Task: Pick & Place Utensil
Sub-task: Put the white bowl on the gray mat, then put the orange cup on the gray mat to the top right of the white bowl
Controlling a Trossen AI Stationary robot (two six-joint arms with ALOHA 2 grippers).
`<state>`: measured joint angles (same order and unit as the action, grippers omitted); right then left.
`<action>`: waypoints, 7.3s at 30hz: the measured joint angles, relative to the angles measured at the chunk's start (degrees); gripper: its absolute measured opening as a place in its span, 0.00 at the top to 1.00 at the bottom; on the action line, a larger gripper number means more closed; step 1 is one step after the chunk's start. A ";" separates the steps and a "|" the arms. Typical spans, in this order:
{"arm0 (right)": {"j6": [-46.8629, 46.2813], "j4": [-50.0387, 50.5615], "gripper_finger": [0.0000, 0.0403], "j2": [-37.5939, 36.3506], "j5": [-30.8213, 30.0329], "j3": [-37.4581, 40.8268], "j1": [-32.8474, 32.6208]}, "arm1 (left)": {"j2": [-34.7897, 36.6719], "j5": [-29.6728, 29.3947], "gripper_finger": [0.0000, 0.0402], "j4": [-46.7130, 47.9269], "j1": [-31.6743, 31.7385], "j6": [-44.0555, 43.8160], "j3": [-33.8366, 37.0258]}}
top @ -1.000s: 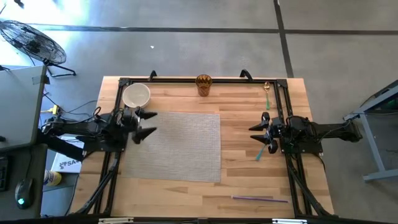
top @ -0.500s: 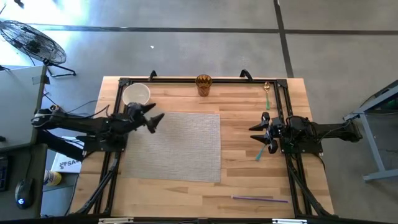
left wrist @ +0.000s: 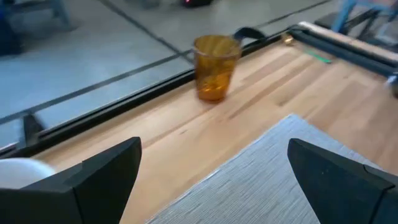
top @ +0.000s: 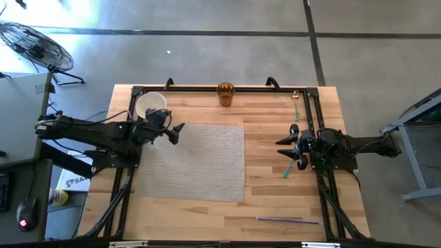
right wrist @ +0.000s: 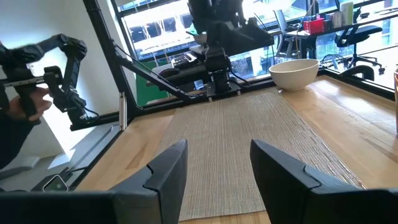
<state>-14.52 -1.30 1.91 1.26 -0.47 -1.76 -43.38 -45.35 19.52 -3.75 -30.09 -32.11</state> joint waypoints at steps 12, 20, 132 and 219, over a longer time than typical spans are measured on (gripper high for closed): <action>0.00 0.00 0.58 -0.02 -0.02 0.00 0.02 | -0.02 -2.14 0.01 28.95 0.02 -9.21 -10.78; 0.00 -0.02 0.58 -0.02 0.00 -0.01 0.00 | -0.02 3.95 0.01 32.13 10.17 -9.29 -10.85; 0.00 -0.04 0.58 -0.02 0.00 -0.01 0.01 | -29.54 37.31 0.99 32.30 3.89 12.66 -23.13; 0.00 -0.22 0.58 1.05 0.00 0.00 0.01 | -46.44 6.71 0.06 22.30 -14.03 8.07 -41.86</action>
<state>-14.52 -1.52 2.96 1.26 -0.47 -1.75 -89.82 -38.64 41.81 -17.78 -22.03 -73.97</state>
